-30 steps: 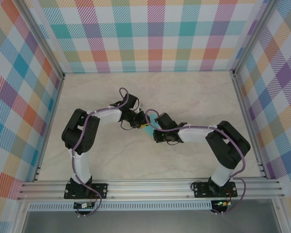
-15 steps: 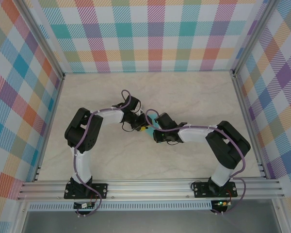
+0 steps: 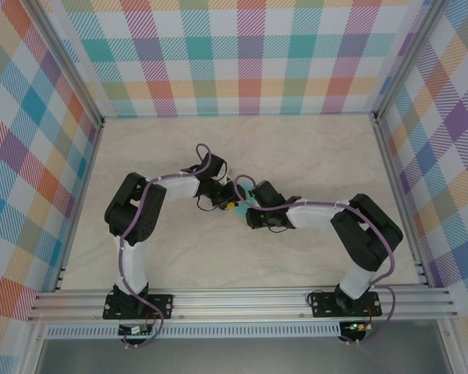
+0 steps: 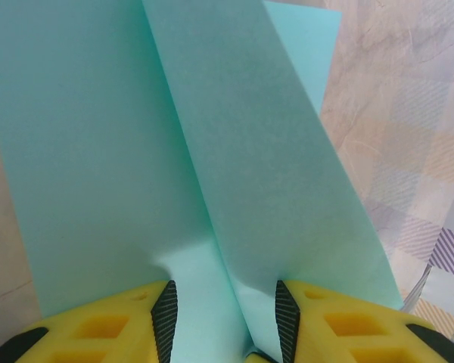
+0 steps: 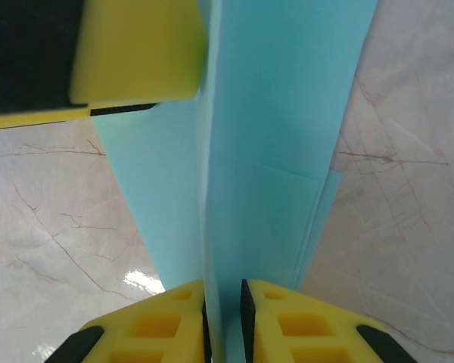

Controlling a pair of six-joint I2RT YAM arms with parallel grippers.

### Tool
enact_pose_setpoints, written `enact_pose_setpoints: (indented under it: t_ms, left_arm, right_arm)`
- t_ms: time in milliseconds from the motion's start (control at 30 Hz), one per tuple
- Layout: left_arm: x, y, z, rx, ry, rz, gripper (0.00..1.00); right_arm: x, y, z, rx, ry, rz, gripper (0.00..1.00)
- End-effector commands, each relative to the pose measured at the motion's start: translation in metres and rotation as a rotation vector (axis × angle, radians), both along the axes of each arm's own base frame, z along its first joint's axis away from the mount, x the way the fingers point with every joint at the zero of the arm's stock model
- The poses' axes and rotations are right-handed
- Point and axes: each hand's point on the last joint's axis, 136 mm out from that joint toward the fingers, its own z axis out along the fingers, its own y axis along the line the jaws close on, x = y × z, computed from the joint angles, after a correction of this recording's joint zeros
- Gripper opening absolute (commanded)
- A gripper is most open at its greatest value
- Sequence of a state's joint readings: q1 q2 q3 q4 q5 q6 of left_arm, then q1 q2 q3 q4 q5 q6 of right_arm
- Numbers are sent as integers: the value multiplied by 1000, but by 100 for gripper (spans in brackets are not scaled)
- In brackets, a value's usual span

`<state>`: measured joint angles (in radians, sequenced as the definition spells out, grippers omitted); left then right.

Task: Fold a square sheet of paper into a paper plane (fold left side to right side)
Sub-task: Fourth fold the wing at the center of the table.

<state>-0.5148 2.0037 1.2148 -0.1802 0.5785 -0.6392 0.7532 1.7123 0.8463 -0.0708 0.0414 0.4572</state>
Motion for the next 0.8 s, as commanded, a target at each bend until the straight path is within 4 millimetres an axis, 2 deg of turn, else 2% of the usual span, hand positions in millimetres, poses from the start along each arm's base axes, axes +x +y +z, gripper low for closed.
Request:
enact_pose_setpoints:
  t_ms: [0, 533, 767]
  left_arm:
    - [-2, -7, -9, 17, 9, -15, 42]
    - [-2, -5, -9, 24, 9, -18, 41]
    - [-3, -5, -10, 27, 13, -19, 41]
  right_arm:
    - [-17, -6, -22, -38, 96, 18, 20]
    - [-16, -5, -19, -33, 96, 11, 24]
    - [-13, 2, -9, -12, 103, 8, 33]
